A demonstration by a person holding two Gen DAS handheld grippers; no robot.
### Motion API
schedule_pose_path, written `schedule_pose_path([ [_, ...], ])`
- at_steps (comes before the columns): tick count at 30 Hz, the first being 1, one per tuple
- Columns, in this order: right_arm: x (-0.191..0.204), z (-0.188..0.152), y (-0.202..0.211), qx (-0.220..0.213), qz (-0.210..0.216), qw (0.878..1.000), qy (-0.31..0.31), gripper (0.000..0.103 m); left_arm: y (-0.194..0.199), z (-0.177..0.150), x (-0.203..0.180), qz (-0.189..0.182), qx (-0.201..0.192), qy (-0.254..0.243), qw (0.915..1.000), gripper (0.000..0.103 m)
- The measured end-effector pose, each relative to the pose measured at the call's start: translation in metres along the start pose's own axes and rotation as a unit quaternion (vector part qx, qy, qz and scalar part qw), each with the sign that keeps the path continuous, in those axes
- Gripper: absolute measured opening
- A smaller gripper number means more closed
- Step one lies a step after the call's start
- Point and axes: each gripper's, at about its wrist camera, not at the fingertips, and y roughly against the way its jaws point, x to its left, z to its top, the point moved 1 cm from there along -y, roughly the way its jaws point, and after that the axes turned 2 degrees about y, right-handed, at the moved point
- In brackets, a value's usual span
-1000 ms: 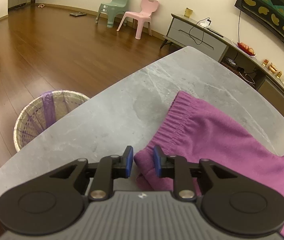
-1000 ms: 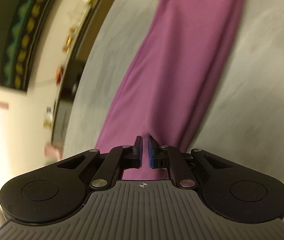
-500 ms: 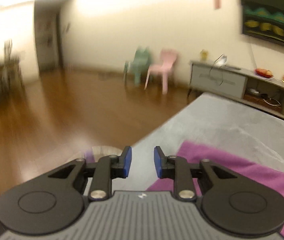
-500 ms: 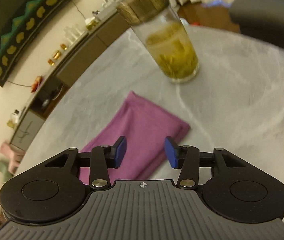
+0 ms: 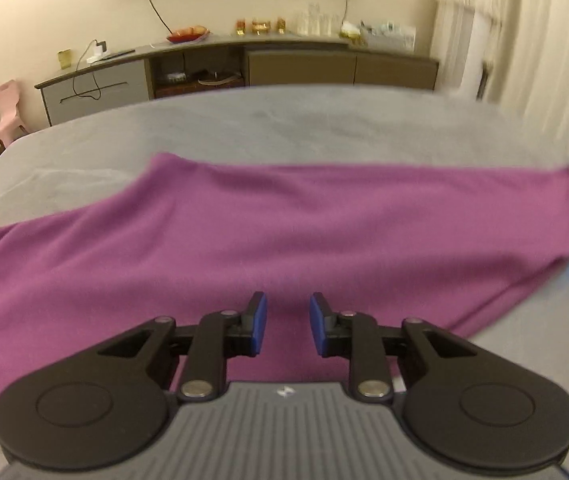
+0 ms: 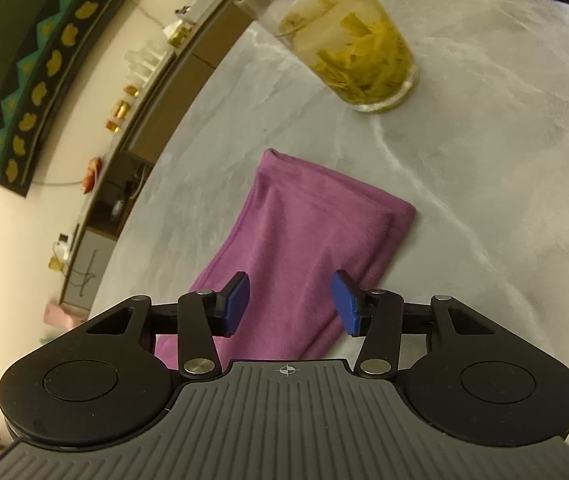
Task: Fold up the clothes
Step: 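Fold the leg over with the right gripper and open it, then open the left gripper and move both grippers back over the pants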
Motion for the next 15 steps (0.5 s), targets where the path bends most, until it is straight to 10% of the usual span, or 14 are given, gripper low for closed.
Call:
schedule_pose_path([
  [10, -0.020, 0.008, -0.012, 0.006, 0.049, 0.998, -0.043, 0.043, -0.010, -0.003, -0.002, -0.002, 0.002, -0.005, 1.0000, 0.025],
  [12, -0.010, 0.009, -0.017, -0.007, 0.036, 0.999, -0.011, 0.026, -0.011, -0.003, -0.001, -0.005, 0.004, -0.006, 1.0000, 0.025],
  [13, -0.004, 0.010, -0.019, -0.014, 0.030, 0.999, 0.005, 0.000, -0.012, -0.001, 0.000, -0.006, 0.004, -0.008, 0.9999, 0.025],
  [15, 0.006, 0.012, -0.024, -0.027, 0.017, 0.999, 0.036, 0.000, -0.012, -0.001, -0.001, -0.006, 0.004, -0.012, 0.9999, 0.025],
])
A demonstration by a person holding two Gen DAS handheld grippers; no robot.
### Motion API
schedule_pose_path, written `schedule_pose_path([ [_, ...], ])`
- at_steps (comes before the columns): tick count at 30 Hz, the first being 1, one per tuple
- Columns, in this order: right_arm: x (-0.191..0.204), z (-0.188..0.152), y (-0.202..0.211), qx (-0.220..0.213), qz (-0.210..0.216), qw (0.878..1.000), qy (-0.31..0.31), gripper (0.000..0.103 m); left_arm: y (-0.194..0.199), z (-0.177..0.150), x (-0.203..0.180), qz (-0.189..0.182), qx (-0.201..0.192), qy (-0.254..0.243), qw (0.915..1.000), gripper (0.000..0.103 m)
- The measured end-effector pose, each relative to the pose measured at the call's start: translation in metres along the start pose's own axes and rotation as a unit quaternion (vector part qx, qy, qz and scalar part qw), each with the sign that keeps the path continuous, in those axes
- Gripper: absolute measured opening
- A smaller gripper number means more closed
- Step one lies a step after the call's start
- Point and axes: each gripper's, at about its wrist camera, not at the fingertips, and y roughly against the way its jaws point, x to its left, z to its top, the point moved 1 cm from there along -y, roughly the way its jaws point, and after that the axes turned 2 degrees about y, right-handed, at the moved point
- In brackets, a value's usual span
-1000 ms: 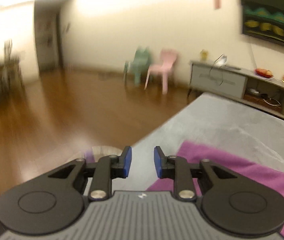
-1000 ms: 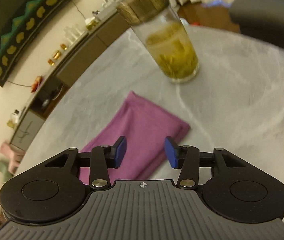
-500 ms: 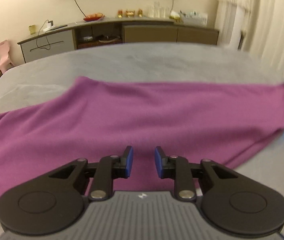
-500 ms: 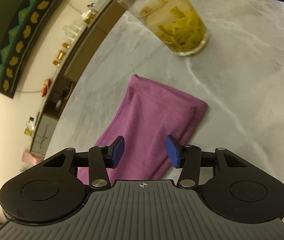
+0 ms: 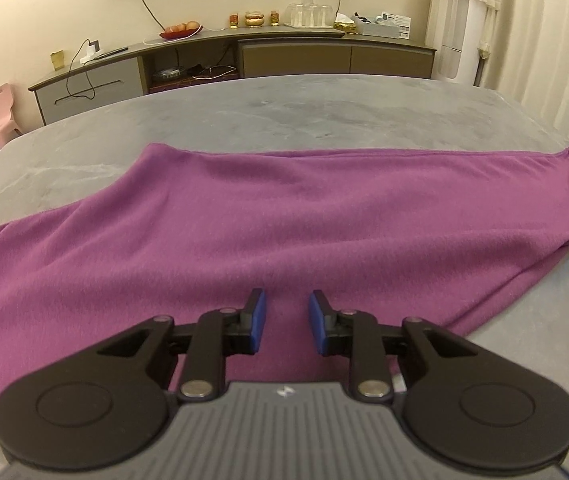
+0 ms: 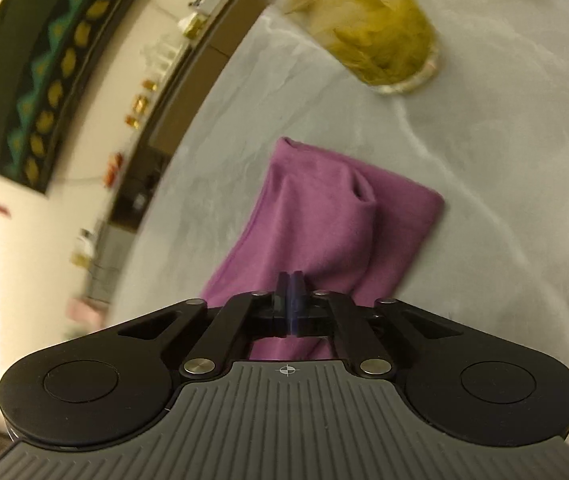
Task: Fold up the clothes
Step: 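Open the left gripper and move both grippers back over the pants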
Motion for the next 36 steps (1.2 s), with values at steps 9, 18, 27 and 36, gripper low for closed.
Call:
schedule_pose_path([
  [9, -0.009, -0.007, 0.004, 0.014, 0.012, 0.999, -0.048, 0.005, 0.001, -0.001, 0.000, 0.002, 0.003, -0.008, 1.0000, 0.026],
  [18, -0.017, -0.026, 0.005, 0.047, 0.026, 0.995, -0.084, 0.023, -0.001, 0.002, 0.001, -0.001, 0.006, -0.007, 1.0000, 0.026],
  [27, -0.026, -0.024, 0.013, 0.032, 0.018, 0.996, -0.087, 0.029, -0.005, 0.006, -0.002, 0.004, 0.008, -0.008, 0.9999, 0.026],
  [36, -0.027, -0.021, -0.009, 0.070, 0.073, 0.989, -0.110, 0.036, -0.006, 0.008, -0.002, 0.005, 0.009, -0.010, 0.9999, 0.026],
])
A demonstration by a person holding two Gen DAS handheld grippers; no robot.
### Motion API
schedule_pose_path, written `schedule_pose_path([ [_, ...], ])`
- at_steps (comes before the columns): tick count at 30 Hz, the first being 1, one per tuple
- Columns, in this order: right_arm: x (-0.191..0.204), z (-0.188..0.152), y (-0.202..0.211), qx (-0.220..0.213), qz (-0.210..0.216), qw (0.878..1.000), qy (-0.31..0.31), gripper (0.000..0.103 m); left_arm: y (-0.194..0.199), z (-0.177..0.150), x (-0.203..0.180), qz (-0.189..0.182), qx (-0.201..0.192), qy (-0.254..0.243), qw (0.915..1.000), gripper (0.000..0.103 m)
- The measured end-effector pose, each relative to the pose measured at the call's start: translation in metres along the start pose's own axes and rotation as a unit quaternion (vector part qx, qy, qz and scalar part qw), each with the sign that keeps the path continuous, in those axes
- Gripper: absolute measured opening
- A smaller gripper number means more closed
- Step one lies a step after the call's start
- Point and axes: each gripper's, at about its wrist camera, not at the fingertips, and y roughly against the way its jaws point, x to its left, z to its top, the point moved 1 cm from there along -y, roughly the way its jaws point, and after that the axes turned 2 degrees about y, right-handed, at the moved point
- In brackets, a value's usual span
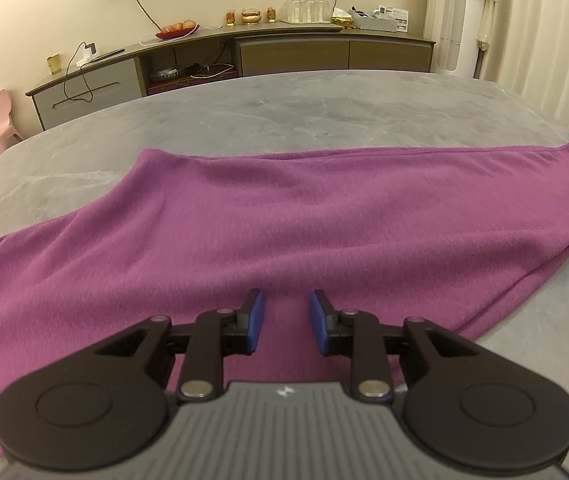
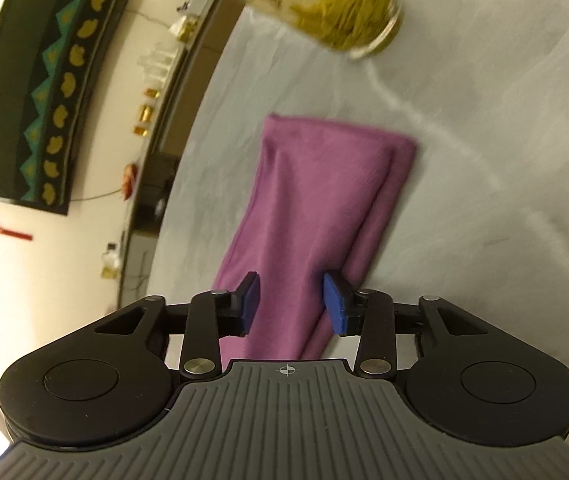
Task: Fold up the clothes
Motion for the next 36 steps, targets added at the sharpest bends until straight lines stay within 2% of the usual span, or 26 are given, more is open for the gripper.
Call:
schedule_pose_path([
  [1, 0.001, 0.001, -0.006, 0.007, 0.006, 1.000, 0.000, 0.033, 0.000, 0.000, 0.000, 0.001, 0.000, 0.000, 1.0000, 0.026],
  [3, 0.008, 0.008, -0.016, 0.006, -0.006, 1.000, 0.027, 0.002, 0.000, 0.000, -0.001, 0.002, 0.001, -0.001, 1.0000, 0.026],
  [5, 0.017, 0.017, -0.012, -0.050, -0.035, 0.996, 0.071, 0.000, 0.000, 0.000, -0.001, 0.003, 0.002, -0.003, 1.0000, 0.026],
  [7, 0.017, 0.024, -0.005, -0.088, -0.047, 0.993, 0.070, 0.000, 0.000, 0.000, -0.002, 0.005, 0.002, -0.005, 1.0000, 0.027],
  [10, 0.014, 0.021, -0.014, -0.065, -0.058, 0.994, 0.068, 0.000, 0.001, 0.000, -0.002, 0.006, 0.003, -0.006, 1.0000, 0.027],
  [14, 0.016, 0.022, -0.010, -0.067, -0.071, 0.993, 0.072, 0.000, 0.001, 0.000, -0.005, 0.014, 0.003, -0.009, 0.9999, 0.027],
  [16, 0.013, 0.025, 0.003, -0.092, -0.077, 0.991, 0.062, 0.010, 0.002, 0.000, -0.008, 0.019, 0.002, -0.012, 0.9998, 0.026],
  [18, 0.013, 0.025, 0.021, -0.128, -0.097, 0.984, 0.077, 0.022, 0.003, 0.000, -0.010, 0.023, 0.001, -0.015, 0.9996, 0.026],
  [19, 0.014, 0.027, 0.026, -0.143, -0.111, 0.980, 0.086, 0.033, 0.004, 0.001, -0.011, 0.020, -0.003, -0.011, 0.9997, 0.026],
  [20, 0.013, 0.030, 0.029, -0.151, -0.124, 0.976, 0.094, 0.040, 0.007, 0.002, -0.012, 0.016, -0.007, -0.007, 0.9998, 0.026],
  [21, 0.012, 0.032, 0.028, -0.151, -0.137, 0.974, 0.102, 0.041, 0.010, 0.005, -0.014, 0.005, -0.016, -0.001, 0.9999, 0.026],
  [22, 0.011, 0.033, 0.025, -0.147, -0.145, 0.972, 0.110, 0.040, 0.016, 0.008, -0.019, -0.016, -0.029, 0.004, 0.9994, 0.026],
  [25, 0.018, 0.033, 0.019, -0.141, -0.140, 0.970, 0.142, 0.049, 0.030, 0.021, -0.039, -0.092, -0.062, 0.017, 0.9936, 0.026],
  [27, 0.027, 0.031, 0.011, -0.138, -0.136, 0.968, 0.158, 0.053, 0.025, 0.029, -0.065, -0.144, -0.059, 0.006, 0.9878, 0.026],
  [28, 0.029, 0.030, 0.008, -0.134, -0.135, 0.967, 0.168, 0.054, 0.019, 0.033, -0.079, -0.154, -0.055, -0.009, 0.9865, 0.026],
  [30, 0.037, 0.025, -0.001, -0.125, -0.143, 0.962, 0.197, 0.049, 0.007, 0.039, -0.110, -0.168, -0.045, -0.040, 0.9839, 0.026],
  [32, 0.041, 0.020, -0.010, -0.099, -0.154, 0.957, 0.227, 0.000, -0.009, 0.042, -0.137, -0.178, -0.032, -0.062, 0.9816, 0.026],
  [34, 0.042, 0.016, -0.010, -0.090, -0.154, 0.955, 0.237, 0.000, -0.026, 0.043, -0.154, -0.174, -0.006, -0.073, 0.9821, 0.026],
  [35, 0.042, 0.014, -0.006, -0.097, -0.169, 0.949, 0.248, 0.000, -0.036, 0.042, -0.161, -0.168, 0.012, -0.077, 0.9827, 0.027],
  [36, 0.043, 0.012, -0.002, -0.104, -0.181, 0.943, 0.259, 0.000, -0.040, 0.043, -0.165, -0.160, 0.009, -0.079, 0.9839, 0.027],
])
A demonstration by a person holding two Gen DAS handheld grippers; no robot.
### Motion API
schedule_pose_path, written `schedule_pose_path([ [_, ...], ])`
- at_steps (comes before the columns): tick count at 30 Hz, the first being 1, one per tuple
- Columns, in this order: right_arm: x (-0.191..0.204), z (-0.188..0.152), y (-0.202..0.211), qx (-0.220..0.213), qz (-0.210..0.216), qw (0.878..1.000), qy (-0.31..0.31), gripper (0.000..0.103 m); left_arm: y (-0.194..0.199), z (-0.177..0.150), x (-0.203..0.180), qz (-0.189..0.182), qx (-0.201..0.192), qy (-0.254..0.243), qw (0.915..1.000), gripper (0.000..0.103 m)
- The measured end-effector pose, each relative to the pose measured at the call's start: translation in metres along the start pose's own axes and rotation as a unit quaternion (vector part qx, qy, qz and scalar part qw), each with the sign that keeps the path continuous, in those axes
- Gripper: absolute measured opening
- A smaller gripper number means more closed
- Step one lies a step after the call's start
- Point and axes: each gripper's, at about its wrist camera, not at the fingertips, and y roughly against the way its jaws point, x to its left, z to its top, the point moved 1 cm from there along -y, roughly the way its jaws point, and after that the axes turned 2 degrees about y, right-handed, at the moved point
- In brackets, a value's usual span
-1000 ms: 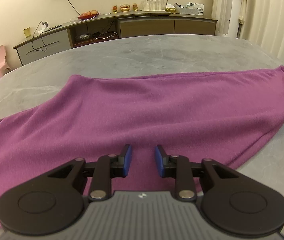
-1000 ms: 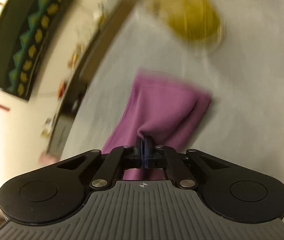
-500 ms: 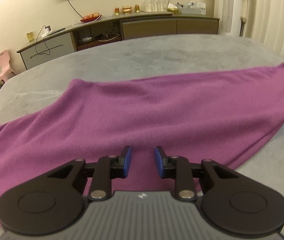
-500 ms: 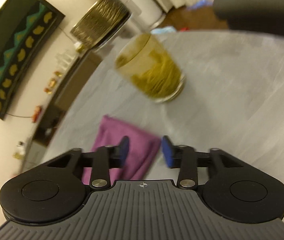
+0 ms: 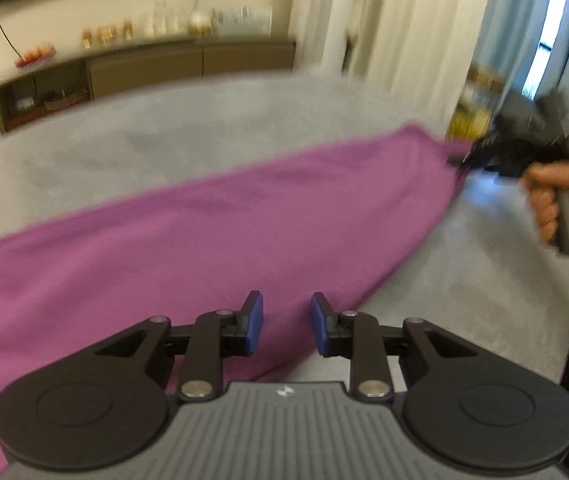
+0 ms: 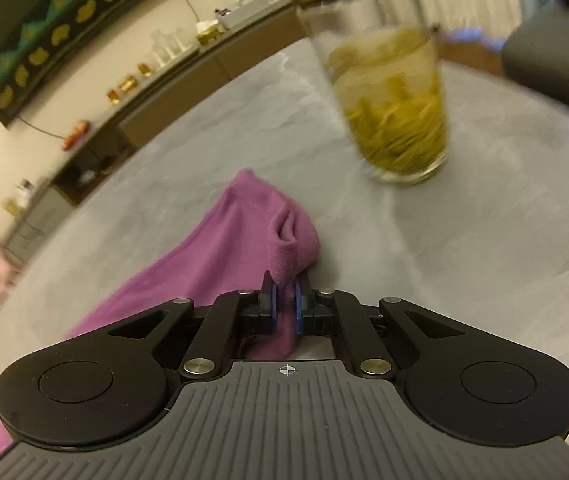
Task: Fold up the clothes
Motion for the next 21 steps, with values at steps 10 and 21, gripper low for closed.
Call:
schedule_pose_path([
  [10, 0.065, -0.026, 0.055, -0.100, 0.030, 0.963, 0.248, 0.000, 0.005, 0.047, 0.000, -0.074, -0.005, 0.121, 0.9899, 0.029],
  [21, 0.118, -0.085, 0.055, -0.014, 0.105, 0.903, 0.416, 0.001, -0.068, 0.078, -0.021, -0.162, 0.008, 0.266, 0.9503, 0.039],
])
